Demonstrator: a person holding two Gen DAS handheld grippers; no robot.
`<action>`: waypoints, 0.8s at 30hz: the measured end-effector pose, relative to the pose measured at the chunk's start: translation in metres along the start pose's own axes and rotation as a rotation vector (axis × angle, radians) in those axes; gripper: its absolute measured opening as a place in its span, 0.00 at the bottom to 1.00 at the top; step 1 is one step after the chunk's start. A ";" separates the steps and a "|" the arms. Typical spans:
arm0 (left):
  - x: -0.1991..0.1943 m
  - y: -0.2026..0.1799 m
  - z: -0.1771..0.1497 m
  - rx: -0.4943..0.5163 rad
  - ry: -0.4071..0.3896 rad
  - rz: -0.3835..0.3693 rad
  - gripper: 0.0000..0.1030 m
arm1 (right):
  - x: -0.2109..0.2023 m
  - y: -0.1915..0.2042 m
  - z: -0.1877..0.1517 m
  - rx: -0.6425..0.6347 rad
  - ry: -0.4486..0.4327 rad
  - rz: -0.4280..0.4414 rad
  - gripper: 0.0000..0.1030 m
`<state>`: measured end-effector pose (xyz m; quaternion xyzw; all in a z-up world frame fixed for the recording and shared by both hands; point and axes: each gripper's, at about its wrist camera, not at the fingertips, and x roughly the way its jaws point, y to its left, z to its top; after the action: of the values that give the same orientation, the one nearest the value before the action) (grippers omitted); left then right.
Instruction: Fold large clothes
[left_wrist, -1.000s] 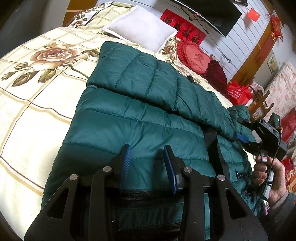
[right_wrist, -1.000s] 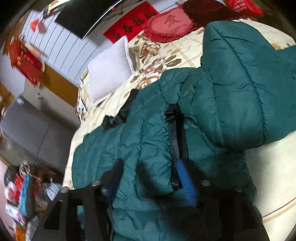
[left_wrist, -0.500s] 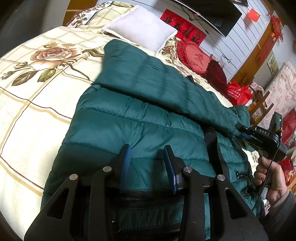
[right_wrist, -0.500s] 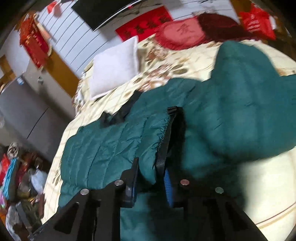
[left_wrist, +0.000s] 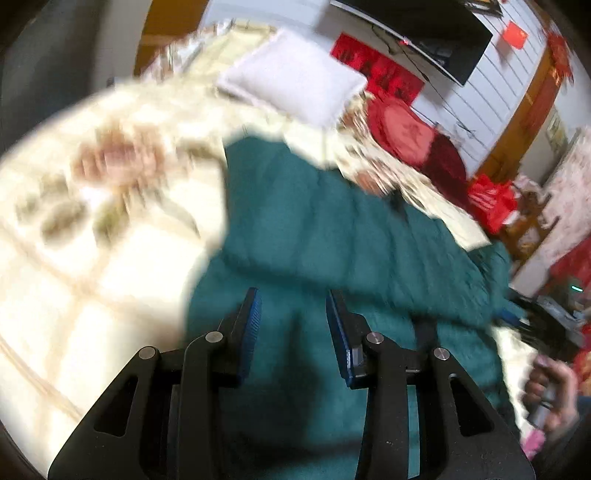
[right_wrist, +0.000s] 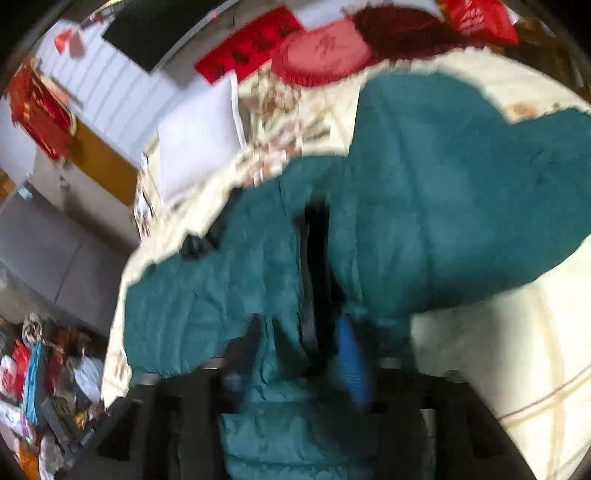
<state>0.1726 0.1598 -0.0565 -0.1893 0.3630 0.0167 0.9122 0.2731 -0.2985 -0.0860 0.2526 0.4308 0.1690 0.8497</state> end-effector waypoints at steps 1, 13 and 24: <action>0.005 0.000 0.016 0.014 -0.012 0.029 0.34 | -0.011 0.003 0.003 0.001 -0.043 -0.023 0.67; 0.116 -0.026 0.064 0.184 0.083 0.195 0.35 | 0.064 0.122 -0.019 -0.450 -0.030 -0.222 0.54; 0.113 -0.016 0.024 0.150 0.102 0.248 0.35 | 0.097 0.059 -0.003 -0.434 0.083 -0.293 0.53</action>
<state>0.2741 0.1413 -0.1107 -0.0748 0.4295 0.0926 0.8952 0.3225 -0.2006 -0.1165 -0.0079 0.4508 0.1430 0.8810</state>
